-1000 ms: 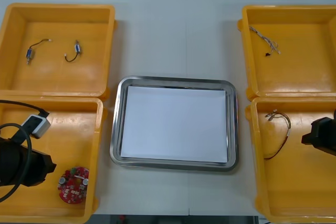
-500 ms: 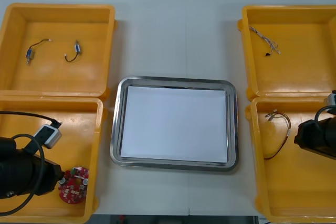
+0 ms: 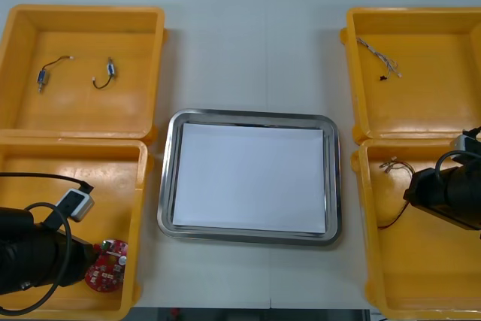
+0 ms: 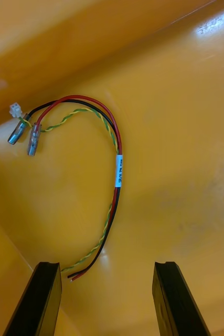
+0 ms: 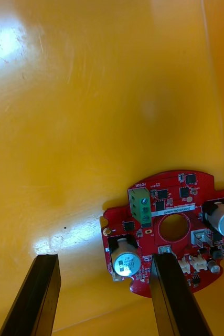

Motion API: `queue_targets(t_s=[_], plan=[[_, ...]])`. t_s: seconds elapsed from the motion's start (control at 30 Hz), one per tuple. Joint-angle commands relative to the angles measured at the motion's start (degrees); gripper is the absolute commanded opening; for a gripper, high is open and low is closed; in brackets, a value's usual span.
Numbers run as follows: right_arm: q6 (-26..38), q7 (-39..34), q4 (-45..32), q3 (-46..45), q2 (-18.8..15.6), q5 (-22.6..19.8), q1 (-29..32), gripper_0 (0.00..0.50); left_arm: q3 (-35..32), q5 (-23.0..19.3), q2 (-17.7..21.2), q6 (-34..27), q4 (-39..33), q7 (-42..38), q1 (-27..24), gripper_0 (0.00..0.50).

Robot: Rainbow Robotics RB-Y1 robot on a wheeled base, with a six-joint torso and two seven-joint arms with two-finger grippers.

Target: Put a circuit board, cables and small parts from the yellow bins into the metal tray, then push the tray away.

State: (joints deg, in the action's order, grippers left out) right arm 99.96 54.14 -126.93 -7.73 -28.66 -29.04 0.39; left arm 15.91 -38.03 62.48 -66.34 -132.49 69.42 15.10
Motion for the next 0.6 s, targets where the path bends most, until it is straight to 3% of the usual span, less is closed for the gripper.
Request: queue_targets(t_s=[0.03, 0.17, 0.6], plan=[[-1.9, -1.8, 0.8, 0.9, 0.8, 0.5, 1.0, 0.5, 1.3, 1.0, 1.7, 0.9, 0.5, -3.4, -0.3, 0.5], [-3.0, -1.3, 1.6, 0.9, 0.8, 0.6, 1.0, 0.5, 2.9, 2.8, 1.6, 1.0, 0.9, -3.8, -0.9, 0.5], [-6.1, 0.4, 4.0, 0.9, 0.7, 1.4, 1.0, 0.5, 4.4, 2.9, 1.2, 1.8, 1.9, -4.9, -2.2, 0.5]])
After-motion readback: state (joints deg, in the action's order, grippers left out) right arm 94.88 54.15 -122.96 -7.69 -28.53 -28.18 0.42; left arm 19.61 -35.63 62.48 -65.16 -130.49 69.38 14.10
